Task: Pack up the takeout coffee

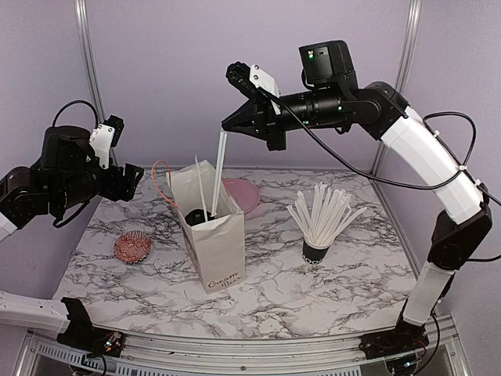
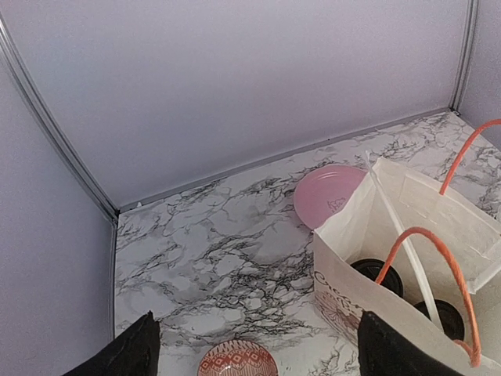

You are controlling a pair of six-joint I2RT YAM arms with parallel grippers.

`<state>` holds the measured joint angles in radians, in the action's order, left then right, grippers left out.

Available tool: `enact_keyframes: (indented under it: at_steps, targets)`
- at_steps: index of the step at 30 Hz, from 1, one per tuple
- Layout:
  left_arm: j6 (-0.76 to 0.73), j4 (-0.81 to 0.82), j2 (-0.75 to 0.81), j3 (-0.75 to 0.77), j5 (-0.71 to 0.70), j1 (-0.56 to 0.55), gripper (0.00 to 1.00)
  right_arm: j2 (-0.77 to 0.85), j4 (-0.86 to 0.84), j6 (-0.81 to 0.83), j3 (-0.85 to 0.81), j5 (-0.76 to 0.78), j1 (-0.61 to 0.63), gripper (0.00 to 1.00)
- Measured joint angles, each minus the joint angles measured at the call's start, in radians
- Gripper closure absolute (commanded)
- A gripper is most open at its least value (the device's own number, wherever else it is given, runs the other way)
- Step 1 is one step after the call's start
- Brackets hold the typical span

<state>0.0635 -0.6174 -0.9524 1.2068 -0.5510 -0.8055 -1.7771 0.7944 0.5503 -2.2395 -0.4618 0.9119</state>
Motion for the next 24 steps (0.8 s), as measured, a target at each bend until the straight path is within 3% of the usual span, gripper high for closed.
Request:
enact_keyframes:
  at_steps: [10,11,14,15,20,24]
  targets:
    - [0.000,0.000,-0.003,0.000,0.000,0.000,0.12,-0.022,0.014,0.002,0.063,-0.037,0.002,0.97]
    - [0.000,0.000,-0.003,0.000,0.000,0.000,0.12,-0.031,0.021,0.002,0.058,-0.047,0.003,0.92]
    - [0.000,0.000,-0.003,0.000,0.000,0.000,0.12,-0.102,0.066,0.005,-0.007,-0.067,0.017,0.53]
    - [0.000,0.000,-0.003,0.000,0.000,0.000,0.12,-0.124,0.073,0.000,-0.021,-0.068,0.021,0.45]
    - [-0.004,0.000,-0.003,0.000,-0.008,0.000,0.06,-0.202,0.109,0.007,-0.041,-0.018,0.024,0.23]
    - [-0.012,0.001,-0.009,0.000,-0.044,0.001,0.01,-0.174,0.109,0.003,-0.040,-0.002,-0.014,0.10]
